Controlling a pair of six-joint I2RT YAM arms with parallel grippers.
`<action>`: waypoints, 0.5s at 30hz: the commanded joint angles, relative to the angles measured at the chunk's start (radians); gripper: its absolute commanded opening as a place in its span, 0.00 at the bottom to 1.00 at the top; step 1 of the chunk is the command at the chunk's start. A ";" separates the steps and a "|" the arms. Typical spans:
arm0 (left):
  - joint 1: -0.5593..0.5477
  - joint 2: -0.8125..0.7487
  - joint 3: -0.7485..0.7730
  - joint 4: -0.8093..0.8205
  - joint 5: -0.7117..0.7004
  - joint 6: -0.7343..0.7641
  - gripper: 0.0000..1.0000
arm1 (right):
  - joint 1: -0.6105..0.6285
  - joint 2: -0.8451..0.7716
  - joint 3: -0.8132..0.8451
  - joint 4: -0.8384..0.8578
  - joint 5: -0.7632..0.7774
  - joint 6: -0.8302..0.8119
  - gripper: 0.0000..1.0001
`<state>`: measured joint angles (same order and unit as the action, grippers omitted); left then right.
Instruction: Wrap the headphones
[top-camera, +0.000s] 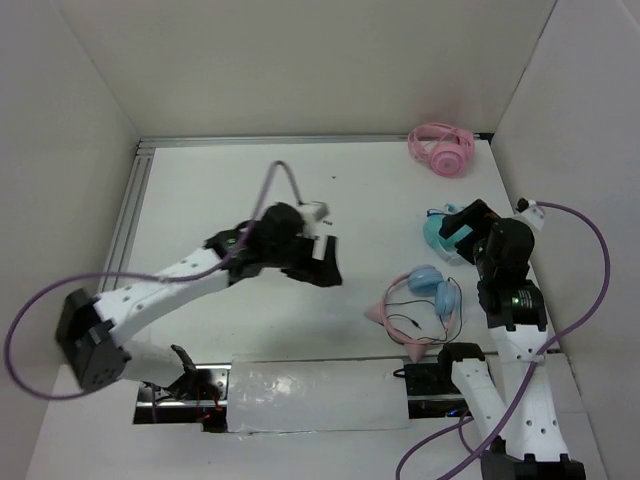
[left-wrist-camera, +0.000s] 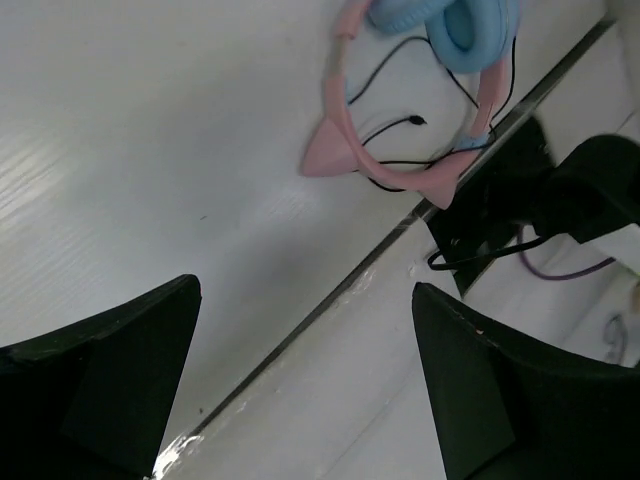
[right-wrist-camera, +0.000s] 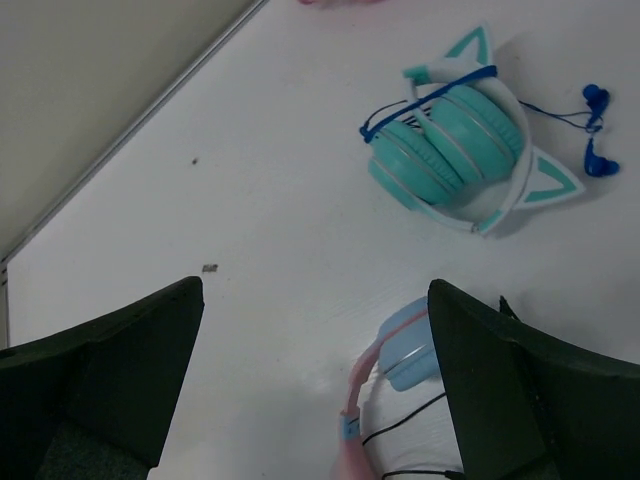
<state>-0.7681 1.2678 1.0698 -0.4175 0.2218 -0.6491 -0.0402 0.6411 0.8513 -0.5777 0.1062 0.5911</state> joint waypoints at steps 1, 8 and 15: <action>-0.178 0.252 0.240 -0.110 -0.306 0.062 0.99 | -0.006 -0.035 0.031 -0.071 0.154 0.074 1.00; -0.207 0.593 0.462 -0.064 -0.199 0.152 0.94 | -0.012 -0.133 0.011 -0.140 0.296 0.136 1.00; -0.257 0.826 0.630 -0.049 -0.186 0.148 0.93 | -0.013 -0.199 -0.031 -0.125 0.297 0.153 1.00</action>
<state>-1.0096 2.0518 1.6154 -0.4812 0.0380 -0.5205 -0.0460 0.4526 0.8349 -0.6849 0.3679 0.7250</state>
